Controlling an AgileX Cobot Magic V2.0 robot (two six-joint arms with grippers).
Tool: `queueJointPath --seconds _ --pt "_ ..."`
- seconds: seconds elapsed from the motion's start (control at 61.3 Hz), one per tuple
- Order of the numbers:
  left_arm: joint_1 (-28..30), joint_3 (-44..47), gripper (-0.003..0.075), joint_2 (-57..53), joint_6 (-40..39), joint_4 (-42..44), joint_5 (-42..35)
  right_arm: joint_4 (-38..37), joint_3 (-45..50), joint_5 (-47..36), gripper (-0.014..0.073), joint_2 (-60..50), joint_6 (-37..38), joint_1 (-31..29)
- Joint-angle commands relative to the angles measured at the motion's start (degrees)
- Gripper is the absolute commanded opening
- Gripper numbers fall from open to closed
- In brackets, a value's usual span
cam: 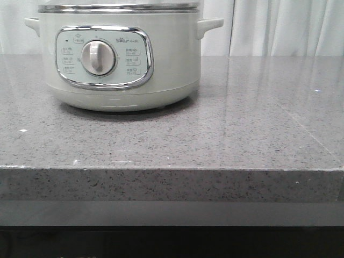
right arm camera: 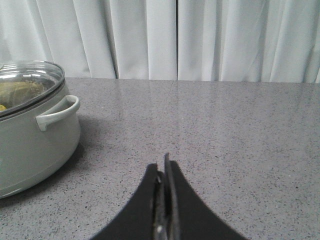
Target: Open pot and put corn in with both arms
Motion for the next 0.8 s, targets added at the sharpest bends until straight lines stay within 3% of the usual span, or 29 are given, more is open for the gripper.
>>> queueJointPath --seconds 0.0,0.522,0.783 --pt "0.1 0.7 -0.0020 -0.9 -0.3 -0.5 -4.9 -0.1 -1.6 -4.8 -0.0120 0.1 0.1 -0.3" --pt "0.1 0.7 -0.0020 -0.9 -0.3 -0.5 -4.9 -0.1 -1.6 -4.8 -0.0120 0.1 0.1 -0.3" --pt "0.1 0.7 -0.0020 -0.9 -0.3 -0.5 -4.9 -4.4 5.3 -5.6 -0.0120 -1.3 0.1 -0.5"
